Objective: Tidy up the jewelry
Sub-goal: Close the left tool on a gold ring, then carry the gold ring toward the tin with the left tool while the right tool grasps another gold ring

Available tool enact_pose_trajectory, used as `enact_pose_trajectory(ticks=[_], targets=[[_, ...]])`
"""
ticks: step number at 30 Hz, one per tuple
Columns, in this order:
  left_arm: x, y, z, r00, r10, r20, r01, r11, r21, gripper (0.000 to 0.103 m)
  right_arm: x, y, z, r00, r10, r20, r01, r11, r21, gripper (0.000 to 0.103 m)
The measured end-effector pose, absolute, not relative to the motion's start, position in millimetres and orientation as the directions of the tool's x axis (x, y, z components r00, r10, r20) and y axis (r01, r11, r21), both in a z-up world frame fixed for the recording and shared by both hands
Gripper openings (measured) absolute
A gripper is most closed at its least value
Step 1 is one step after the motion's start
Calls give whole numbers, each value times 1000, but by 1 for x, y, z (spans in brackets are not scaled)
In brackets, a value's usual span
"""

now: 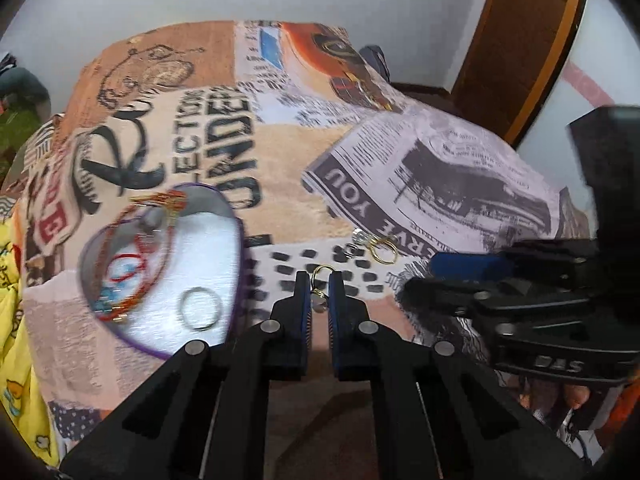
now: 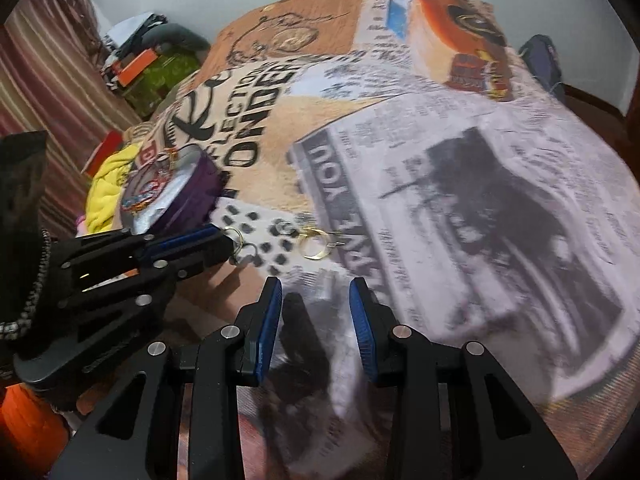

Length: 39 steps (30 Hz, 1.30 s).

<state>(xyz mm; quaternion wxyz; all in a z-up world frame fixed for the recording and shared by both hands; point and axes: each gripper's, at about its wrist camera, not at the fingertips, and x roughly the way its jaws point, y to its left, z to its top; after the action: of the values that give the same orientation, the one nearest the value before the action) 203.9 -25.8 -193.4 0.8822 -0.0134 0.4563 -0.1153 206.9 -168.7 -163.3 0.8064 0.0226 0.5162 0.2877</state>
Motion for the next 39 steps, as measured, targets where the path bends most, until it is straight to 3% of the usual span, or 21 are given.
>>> enact_pose_trajectory(ticks=[7,19,23,28,29,39], targets=[[197,-12,-177,595,-245,-766,192,968,-162,7,221,-152,-173,287,487,-825,-425,836,346,32],[188,2,-168,626,-280,-728,197,960,-200,7,228,-138,-173,399,374,-837,-396,894,211,31],[185,8,-167,631,-282,-723,193,959,-206,7,229,-136,-172,420,347,-838,-396,901,175,17],[183,12,-166,633,-284,-720,190,959,-211,7,227,-140,-171,414,358,-837,-397,898,188,15],[182,12,-166,633,-285,-720,189,959,-212,7,225,-141,-170,411,361,-837,-398,897,192,5],[177,8,-162,642,-277,-715,192,961,-200,7,205,-147,-166,359,369,-857,-439,877,194,5]])
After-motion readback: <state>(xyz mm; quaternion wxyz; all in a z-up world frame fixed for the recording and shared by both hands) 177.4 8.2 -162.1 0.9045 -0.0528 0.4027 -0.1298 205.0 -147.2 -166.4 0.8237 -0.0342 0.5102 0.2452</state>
